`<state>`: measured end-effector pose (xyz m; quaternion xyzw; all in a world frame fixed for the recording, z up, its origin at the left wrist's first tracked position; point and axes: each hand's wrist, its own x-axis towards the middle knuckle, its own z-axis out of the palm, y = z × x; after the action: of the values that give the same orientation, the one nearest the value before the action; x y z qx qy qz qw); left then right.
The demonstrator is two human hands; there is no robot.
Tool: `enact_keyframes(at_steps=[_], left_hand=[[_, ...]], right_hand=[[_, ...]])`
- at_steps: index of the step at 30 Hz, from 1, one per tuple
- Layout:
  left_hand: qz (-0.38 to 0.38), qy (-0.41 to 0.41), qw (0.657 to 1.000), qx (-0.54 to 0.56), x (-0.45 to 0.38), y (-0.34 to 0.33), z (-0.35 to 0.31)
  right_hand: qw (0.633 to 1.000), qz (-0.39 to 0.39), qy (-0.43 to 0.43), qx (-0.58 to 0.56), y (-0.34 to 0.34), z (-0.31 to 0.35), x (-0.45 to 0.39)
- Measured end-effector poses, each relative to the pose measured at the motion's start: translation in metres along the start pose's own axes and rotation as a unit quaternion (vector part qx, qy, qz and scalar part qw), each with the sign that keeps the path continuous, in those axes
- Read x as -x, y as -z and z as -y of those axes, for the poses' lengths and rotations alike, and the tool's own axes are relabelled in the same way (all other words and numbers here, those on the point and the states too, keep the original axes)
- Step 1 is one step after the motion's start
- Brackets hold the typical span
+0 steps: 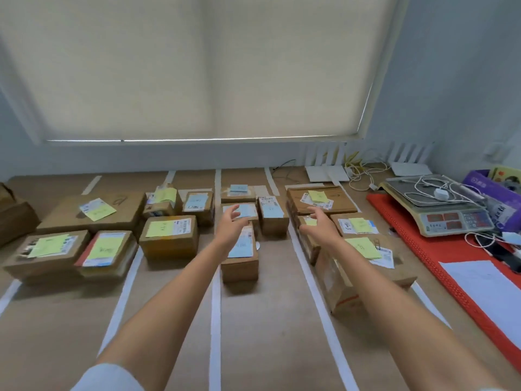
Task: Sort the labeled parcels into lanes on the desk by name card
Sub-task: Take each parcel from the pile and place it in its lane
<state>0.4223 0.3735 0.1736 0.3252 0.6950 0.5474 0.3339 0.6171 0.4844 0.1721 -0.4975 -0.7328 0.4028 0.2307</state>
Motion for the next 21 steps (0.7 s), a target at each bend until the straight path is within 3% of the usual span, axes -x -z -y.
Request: enact_keyframes(at_steps=[6, 21], left_hand=[[0.015, -0.037, 0.999, -0.013, 0.022, 0.116, -0.005], [-0.030, -0.056, 0.997, -0.052, 0.031, 0.343, 0.045]], right_hand=[[0.997, 0.016, 0.004, -0.080, -0.107, 0.092, 0.036], [0.987, 0.114, 0.107, -0.046, -0.304, 0.236, 0.065]])
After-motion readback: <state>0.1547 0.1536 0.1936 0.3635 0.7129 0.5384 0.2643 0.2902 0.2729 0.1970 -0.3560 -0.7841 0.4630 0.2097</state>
